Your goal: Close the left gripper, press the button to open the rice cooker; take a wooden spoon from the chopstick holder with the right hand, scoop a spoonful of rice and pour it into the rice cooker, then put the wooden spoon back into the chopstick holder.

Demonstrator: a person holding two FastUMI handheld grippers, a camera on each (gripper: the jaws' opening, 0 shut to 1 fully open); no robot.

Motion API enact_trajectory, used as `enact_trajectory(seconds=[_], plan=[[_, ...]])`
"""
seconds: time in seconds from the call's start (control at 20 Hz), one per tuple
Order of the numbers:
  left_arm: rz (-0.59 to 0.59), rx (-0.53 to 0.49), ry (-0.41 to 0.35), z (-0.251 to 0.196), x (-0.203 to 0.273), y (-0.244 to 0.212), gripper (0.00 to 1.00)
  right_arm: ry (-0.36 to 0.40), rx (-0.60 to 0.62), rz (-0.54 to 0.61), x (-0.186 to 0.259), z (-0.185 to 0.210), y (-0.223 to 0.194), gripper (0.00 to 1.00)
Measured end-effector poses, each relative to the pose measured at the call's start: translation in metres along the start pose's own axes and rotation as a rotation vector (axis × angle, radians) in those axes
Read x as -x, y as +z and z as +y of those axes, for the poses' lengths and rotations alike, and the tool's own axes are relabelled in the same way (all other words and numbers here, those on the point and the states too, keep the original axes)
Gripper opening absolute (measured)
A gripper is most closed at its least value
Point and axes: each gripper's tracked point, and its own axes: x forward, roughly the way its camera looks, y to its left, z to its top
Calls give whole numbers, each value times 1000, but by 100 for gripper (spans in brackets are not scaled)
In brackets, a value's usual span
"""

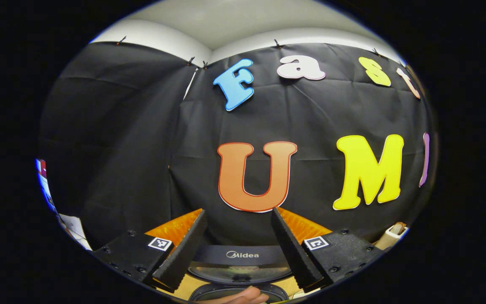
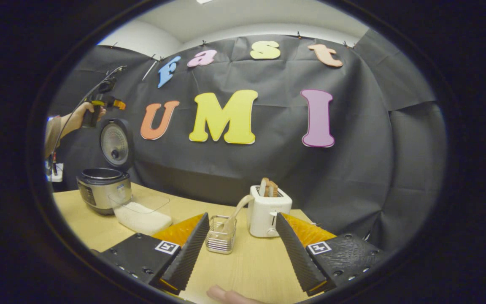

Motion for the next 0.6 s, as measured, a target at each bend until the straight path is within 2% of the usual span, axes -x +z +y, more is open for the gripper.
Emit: enact_trajectory(seconds=[0.15, 0.35, 0.45, 0.5, 0.55, 0.6], plan=[[-39, 3, 23, 10, -22, -5, 98, 0, -20, -4, 1, -2, 1, 94], [43, -39, 1, 5, -33, -36, 97, 13, -26, -13, 4, 5, 4, 94], [27, -50, -8, 7, -35, -32, 99, 26, -15, -9, 14, 10, 5, 94], [57, -43, -4, 7, -33, -39, 88, 31, -7, -11, 18, 13, 6, 94], [61, -41, -6, 7, -31, -40, 98, 42, -3, -14, 20, 17, 8, 94], [81, -42, -6, 6, -26, -43, 100, 55, -1, -13, 22, 22, 8, 94]])
